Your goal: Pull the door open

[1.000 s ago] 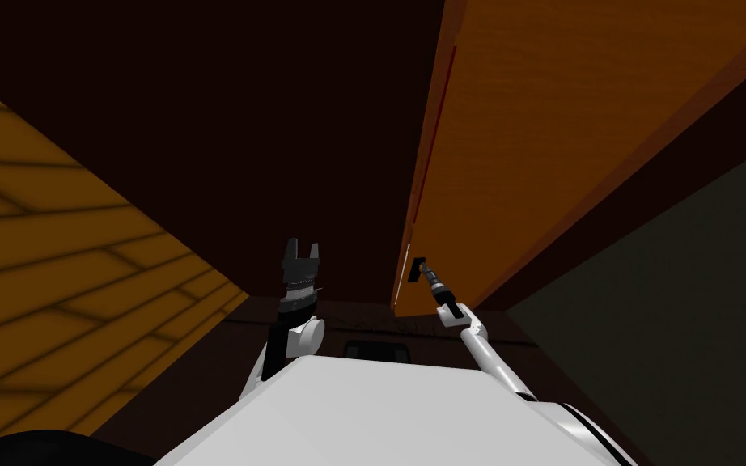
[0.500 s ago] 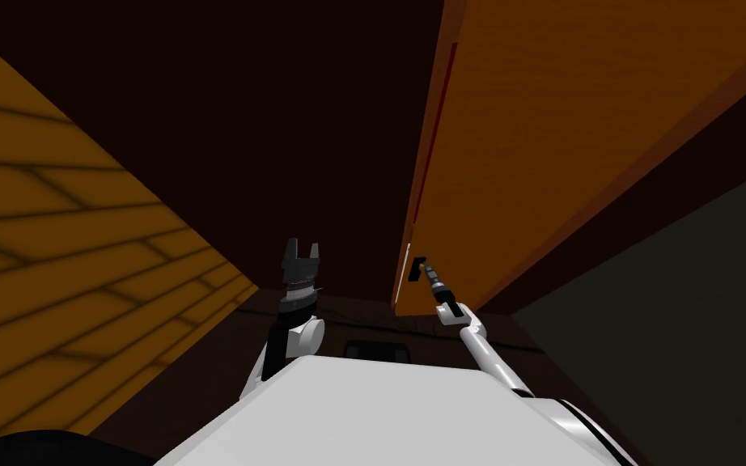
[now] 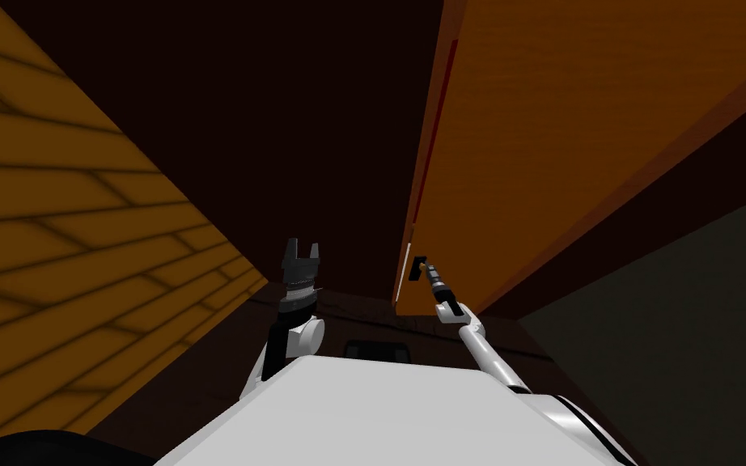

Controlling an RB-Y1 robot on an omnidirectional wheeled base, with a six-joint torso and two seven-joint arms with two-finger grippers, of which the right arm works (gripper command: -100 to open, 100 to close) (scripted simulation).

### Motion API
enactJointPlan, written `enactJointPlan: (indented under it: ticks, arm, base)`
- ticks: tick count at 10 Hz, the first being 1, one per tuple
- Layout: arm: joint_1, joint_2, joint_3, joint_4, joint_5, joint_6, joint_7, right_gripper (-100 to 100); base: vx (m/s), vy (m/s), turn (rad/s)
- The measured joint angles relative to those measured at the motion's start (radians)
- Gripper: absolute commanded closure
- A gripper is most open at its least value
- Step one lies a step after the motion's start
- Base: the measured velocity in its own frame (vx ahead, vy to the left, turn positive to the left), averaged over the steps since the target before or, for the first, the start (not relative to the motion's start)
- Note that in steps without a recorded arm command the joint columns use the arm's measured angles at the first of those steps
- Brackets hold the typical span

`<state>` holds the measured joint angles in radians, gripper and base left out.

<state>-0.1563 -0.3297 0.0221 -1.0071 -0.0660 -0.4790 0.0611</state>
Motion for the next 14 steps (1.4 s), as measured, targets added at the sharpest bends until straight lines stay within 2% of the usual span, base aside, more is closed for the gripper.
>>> enactJointPlan:
  ticks: [4,8,10,12,14]
  arm:
    - [-0.017,0.0,0.001,0.025,-0.069,0.001,-0.099,100]
    - [-0.016,0.003,0.003,0.023,-0.125,0.01,-0.19,100]
    - [-0.024,0.001,0.004,0.034,-0.162,0.011,-0.242,100]
    - [-0.044,0.001,0.006,0.066,-0.204,0.002,-0.3,100]
    - [-0.043,0.007,0.006,0.063,-0.233,0.009,-0.346,100]
  base:
    - [-0.06,-0.044,0.099]
    - [-0.061,-0.041,0.1]
    - [-0.068,-0.038,0.1]
    - [-0.077,-0.047,0.107]
    - [-0.051,-0.028,0.08]
